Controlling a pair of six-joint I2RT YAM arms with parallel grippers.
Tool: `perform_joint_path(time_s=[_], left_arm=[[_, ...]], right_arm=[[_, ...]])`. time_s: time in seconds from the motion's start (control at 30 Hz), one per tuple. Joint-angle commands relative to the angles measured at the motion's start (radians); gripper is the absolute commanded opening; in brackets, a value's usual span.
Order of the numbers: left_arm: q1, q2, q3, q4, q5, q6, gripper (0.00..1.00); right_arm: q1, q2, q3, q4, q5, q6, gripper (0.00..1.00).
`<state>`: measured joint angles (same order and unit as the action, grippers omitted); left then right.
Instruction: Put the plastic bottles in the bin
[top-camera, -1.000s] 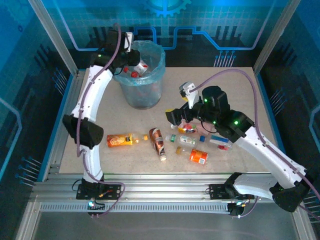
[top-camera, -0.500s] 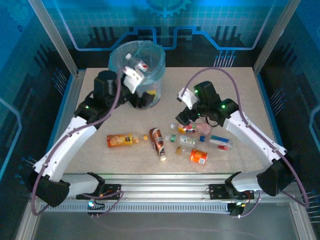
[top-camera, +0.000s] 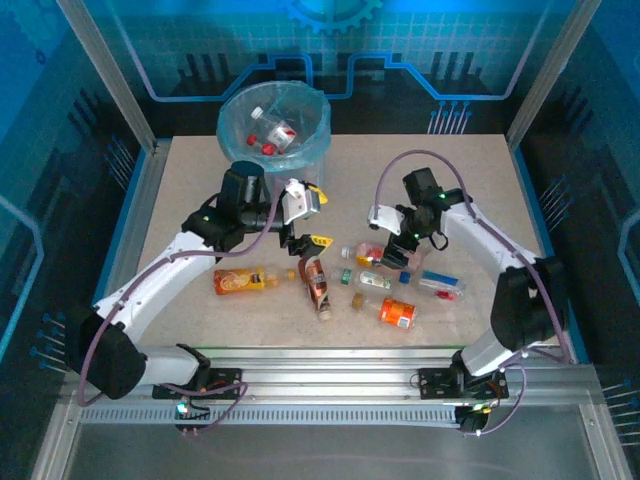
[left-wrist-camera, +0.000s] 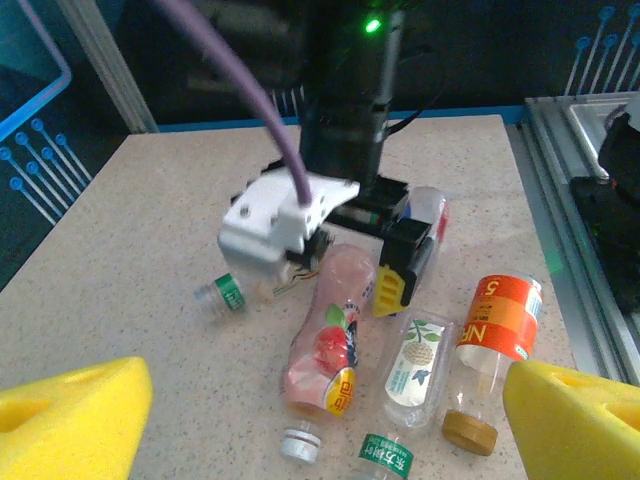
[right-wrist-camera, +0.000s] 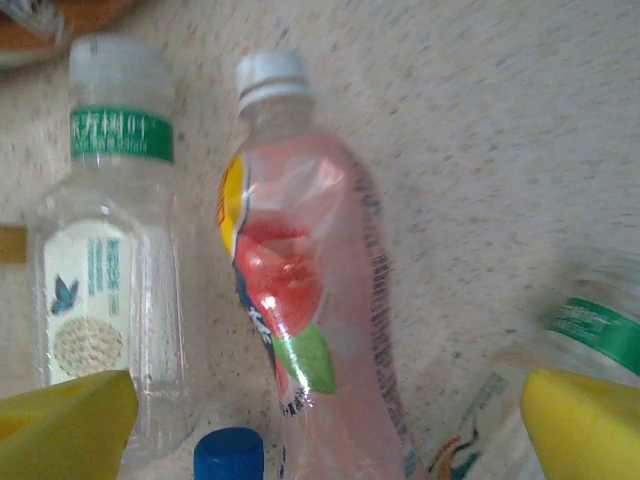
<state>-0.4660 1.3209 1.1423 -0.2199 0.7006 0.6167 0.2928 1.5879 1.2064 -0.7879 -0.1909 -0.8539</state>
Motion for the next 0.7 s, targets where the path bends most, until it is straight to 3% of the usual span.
perform_joint_path(time_s=[0.0,0.23,0.67], left_arm=[[-0.004,0.018,-0.016,-0.012,0.071,0.092,0.91],[-0.003,0.021,-0.03,-0.073,0.037,0.154,0.92],[0.005,0.056,-0.017,-0.054,-0.016,0.144,0.89]], right_arm=[[-0.045,0.059,0.039,-0.052,0.012,-0.154,0.99],[-0.06,0.144,0.069,-0.007,0.03,-0.184,0.97],[-0.039,0.262,0.105,0.023,-0.01,-0.2,0.88]])
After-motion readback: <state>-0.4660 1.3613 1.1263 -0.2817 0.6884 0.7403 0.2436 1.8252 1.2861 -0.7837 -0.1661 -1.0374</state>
